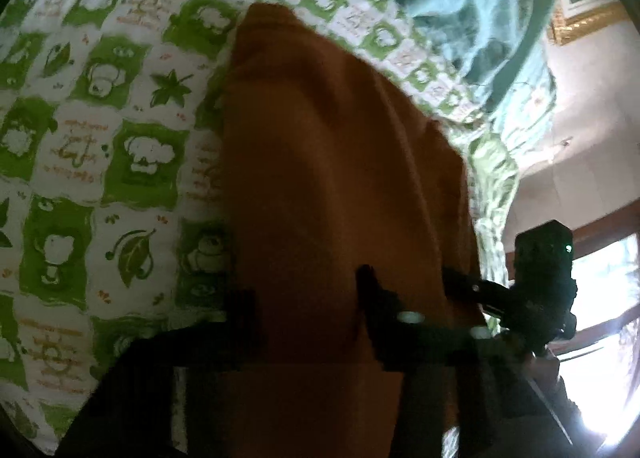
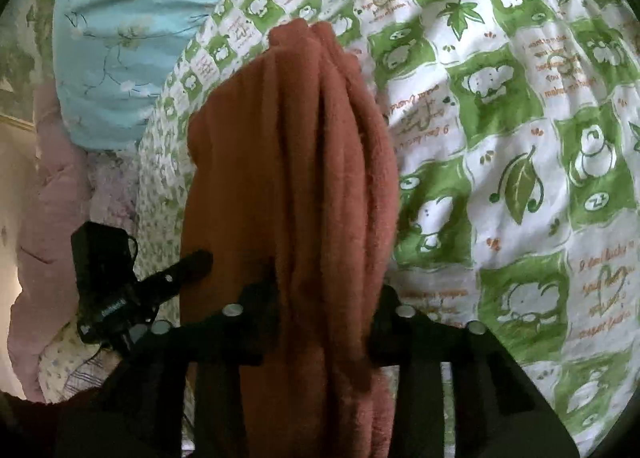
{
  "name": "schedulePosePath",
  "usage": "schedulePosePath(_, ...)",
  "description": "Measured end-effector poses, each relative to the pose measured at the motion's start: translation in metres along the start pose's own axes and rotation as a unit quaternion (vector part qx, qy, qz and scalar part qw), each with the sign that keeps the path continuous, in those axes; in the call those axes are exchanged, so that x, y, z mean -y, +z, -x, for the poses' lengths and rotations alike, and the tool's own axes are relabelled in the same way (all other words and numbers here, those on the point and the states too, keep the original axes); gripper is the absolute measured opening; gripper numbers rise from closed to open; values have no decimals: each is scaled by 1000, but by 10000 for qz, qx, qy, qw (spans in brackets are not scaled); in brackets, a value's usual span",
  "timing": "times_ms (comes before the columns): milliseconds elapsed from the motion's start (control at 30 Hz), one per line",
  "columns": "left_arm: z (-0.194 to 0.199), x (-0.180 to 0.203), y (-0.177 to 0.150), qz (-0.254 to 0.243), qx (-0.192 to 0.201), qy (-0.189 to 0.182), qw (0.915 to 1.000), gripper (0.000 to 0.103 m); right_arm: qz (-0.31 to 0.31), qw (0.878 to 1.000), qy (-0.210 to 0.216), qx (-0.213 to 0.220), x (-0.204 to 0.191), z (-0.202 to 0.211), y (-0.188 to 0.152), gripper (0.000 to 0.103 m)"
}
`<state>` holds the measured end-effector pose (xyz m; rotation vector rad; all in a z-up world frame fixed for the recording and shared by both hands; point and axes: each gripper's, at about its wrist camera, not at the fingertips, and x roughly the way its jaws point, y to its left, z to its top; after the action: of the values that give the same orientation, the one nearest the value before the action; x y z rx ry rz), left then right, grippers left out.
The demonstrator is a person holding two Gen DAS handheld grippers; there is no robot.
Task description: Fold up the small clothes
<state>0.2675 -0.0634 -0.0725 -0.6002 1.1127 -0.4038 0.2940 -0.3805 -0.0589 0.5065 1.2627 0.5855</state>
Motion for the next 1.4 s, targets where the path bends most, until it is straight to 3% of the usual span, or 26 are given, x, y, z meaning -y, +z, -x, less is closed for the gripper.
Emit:
schedulePosePath(133, 33, 0, -4, -7, 300, -375, 9988, 23, 207, 9995, 111, 223, -20, 11, -5, 28)
schedulePosePath(267, 80, 4, -13, -111, 676, -355, 9970, 23, 552, 9960, 587, 376, -58, 14, -15, 27)
schedulePosePath(467, 159, -36, -29, 128, 1132, 115, 9934, 23, 1025, 9887, 1090, 33, -123, -34, -25, 26)
schedulePosePath(667, 196, -85, -48, 472, 1320, 626, 9881, 23, 1252, 9817, 1335, -529, -171, -109, -33, 26)
schedulePosePath(867, 186, -119, -63, 745, 1205, 1027, 9846, 27, 1167, 9856, 1014, -685, -172, -135, -42, 27)
schedulePosePath(1067, 184, -120, -63, 838, 1095, 1557, 9781, 52, 1003, 9924, 308, -646, -160, -121, -33, 47)
schedulePosePath(1167, 196, -118, -59, 824, 1229, 1731, 9737, 61, 1143, 9934, -86, -92, -169, -95, -27, 47)
schedulePosePath(1233, 205, -117, -55, 811, 1390, 1830, 9699, 63, 1419, 9894, -95, 301, -182, -75, -25, 47)
schedulePosePath(1333, 205, -118, -42, 760, 1384, 1984, 9673, 64, 1689, 9854, -48, 228, -202, -82, -21, 45)
schedulePosePath(1400, 200, -119, -35, 755, 1274, 2159, 9651, 64, 1666, 9859, -133, 26, -204, -100, -19, 38)
